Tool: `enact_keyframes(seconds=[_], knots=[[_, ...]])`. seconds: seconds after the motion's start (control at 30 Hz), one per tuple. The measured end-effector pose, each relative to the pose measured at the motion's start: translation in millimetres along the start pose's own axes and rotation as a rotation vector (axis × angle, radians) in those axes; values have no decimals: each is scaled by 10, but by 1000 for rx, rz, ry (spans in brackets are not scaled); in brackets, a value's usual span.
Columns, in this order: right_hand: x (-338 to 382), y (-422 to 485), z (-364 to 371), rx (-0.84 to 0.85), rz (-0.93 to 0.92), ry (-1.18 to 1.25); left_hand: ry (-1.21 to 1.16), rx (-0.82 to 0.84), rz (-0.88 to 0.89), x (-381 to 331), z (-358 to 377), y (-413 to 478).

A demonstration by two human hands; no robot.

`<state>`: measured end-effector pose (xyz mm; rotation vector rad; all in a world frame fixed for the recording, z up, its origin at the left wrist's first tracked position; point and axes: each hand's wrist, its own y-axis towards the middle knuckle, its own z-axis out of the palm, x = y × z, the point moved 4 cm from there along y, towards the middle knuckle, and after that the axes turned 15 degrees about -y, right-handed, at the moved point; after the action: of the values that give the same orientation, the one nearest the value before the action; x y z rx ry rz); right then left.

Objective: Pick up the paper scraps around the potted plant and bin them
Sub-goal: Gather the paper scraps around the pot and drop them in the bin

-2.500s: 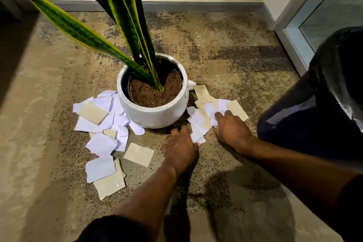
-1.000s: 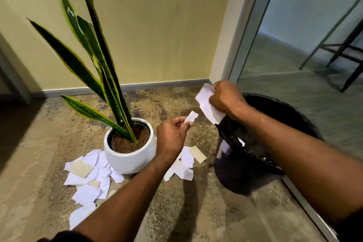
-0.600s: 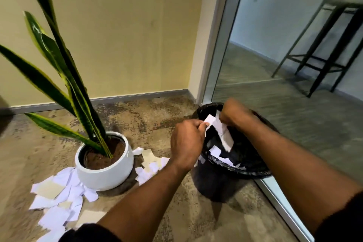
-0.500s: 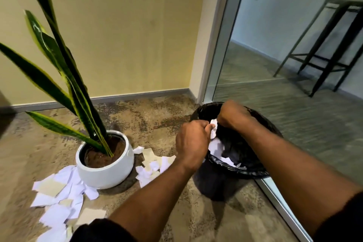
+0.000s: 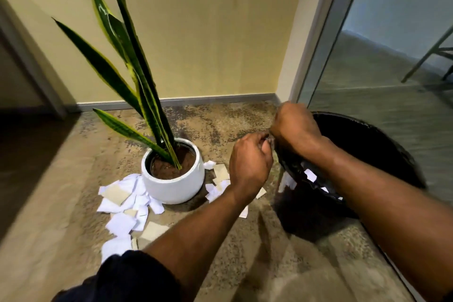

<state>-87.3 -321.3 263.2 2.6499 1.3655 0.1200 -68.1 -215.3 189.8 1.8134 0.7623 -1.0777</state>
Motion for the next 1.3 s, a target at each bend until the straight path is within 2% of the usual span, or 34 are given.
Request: enact_keyframes(seconds=[0.1,0.23,0.53,0.6,0.7,0.83,0.93,1.0,1.13,1.3], knots=[[409,-76,141,38,-73,49,5,-92,-38,287,-423,-41],[1051,-287,552,211,-187,116,79,-129,-136,800,-1071,-242],[2107,-988,1744,530,-416,158,343,-5,-340,1647,-2276,-630],[2245,-1090,1931,536,-446,161,378,-24,-433,1859,-2535,-765],[2423,-1180,2185,570,-484,129,460,17,-683,2237,-2856,-1017],[2487,-1205,2431,557,-474,104,473,44,-930,2565,-3060,-1293],[2530,-1248,2574,598,-456,75,302,-51,-1078,2784,-3087,-1453],[2571,-1296,2654,631,-429,67,252,-78,-1119,2856,-3049,-1493],[2644,-1399,2764,624,-451,-12,301,-154,-1180,2883,-2968,-1492],[2672,-1392,2838,627,-395,-34,415,-110,-1188,2903,-2935,-1563]])
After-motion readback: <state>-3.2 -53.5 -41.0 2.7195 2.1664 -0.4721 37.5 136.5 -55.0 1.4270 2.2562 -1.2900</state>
